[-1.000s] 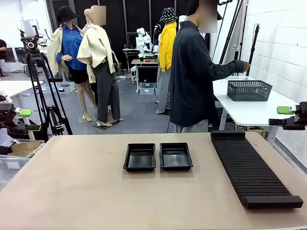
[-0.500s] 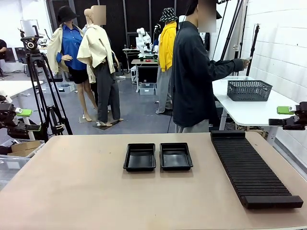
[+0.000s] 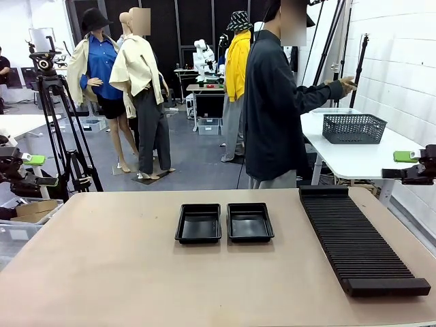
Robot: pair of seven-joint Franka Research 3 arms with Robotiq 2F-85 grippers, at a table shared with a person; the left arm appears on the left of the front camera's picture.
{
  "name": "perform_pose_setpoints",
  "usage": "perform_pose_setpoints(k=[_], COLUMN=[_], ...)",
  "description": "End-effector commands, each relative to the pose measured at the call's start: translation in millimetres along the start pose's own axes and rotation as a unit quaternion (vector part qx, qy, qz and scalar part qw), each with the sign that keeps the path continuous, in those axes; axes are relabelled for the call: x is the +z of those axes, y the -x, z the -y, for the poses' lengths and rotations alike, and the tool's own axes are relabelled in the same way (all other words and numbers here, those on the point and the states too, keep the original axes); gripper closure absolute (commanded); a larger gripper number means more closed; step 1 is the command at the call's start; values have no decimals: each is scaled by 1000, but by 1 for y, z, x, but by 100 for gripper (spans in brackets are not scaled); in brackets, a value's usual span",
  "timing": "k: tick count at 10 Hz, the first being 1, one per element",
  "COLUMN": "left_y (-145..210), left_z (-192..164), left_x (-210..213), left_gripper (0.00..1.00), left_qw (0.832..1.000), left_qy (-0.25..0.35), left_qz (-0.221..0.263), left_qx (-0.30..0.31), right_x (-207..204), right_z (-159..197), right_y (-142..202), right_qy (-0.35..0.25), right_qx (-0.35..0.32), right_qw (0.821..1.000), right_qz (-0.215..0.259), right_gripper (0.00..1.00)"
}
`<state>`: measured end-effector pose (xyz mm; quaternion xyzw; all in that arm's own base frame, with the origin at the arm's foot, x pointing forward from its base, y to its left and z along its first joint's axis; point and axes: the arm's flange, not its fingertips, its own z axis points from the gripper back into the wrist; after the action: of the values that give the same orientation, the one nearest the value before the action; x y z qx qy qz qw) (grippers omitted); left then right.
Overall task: Inspect and transfer BCBs to ESD trays.
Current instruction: Pick up the Blank PCB from the PCB Rack and place it in the left ESD tray.
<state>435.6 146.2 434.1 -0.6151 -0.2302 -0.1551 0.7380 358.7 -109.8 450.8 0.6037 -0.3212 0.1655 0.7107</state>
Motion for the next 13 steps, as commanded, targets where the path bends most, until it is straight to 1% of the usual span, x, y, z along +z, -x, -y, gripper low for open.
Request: perform_pose_setpoints(k=[1, 13], left_y=[0, 0], left_z=[1, 1], left_x=[1, 1], left_gripper=[0, 0], left_qw=[1000, 1000], left_qy=[1, 1], left_qz=[2, 2], left_qx=[4, 4], right_x=[1, 1], right_z=[0, 0], right_y=[1, 1], right_qy=[-5, -5], right_qx=[0, 0], right_qw=[1000, 1000], right_qz=[0, 0], right_gripper=[0, 0])
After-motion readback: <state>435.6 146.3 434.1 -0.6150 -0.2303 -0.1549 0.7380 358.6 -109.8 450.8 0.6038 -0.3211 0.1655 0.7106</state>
